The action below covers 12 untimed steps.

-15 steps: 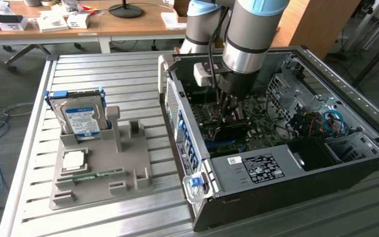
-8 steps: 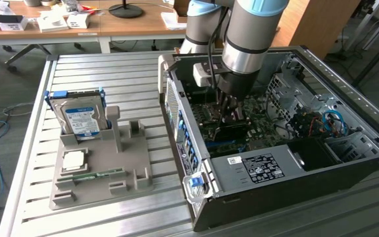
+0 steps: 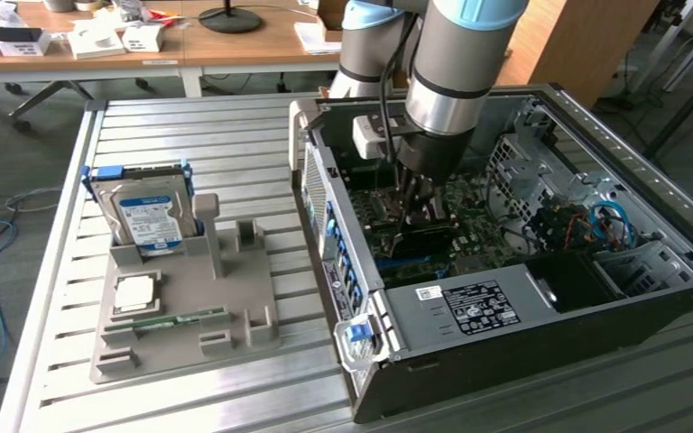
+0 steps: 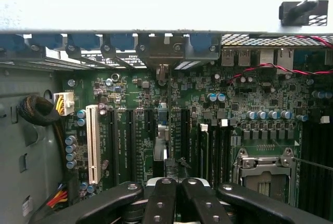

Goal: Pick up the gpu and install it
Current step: 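Press down on the gpu until it lock into place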

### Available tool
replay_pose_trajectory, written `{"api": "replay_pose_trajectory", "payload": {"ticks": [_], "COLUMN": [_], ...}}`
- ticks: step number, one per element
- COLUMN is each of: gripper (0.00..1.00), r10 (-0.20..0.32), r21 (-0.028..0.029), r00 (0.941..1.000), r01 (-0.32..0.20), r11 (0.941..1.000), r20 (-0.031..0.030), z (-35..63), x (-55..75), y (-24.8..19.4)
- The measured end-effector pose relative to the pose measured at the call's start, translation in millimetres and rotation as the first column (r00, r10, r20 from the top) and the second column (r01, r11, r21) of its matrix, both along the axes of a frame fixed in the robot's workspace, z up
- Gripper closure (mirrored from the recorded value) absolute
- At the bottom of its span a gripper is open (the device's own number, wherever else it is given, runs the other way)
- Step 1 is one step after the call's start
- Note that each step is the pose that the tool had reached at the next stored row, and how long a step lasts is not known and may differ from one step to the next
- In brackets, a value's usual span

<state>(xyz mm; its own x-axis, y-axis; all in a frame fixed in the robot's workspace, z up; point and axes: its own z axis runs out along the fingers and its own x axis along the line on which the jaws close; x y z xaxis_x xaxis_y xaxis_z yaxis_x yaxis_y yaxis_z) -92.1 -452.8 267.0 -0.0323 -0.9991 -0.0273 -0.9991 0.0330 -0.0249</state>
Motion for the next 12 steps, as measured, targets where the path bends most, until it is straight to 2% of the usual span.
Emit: {"api": "replay_pose_trajectory", "payload": {"ticks": [12], "gripper": [0.89], "r10": [0.000], "r21": [-0.0001], "r00": [1.0000], "r01": [0.000], "r11": [1.0000], "r20": [-0.0001], "z": [-0.5], "x": [0.0], "y": [-0.2]}}
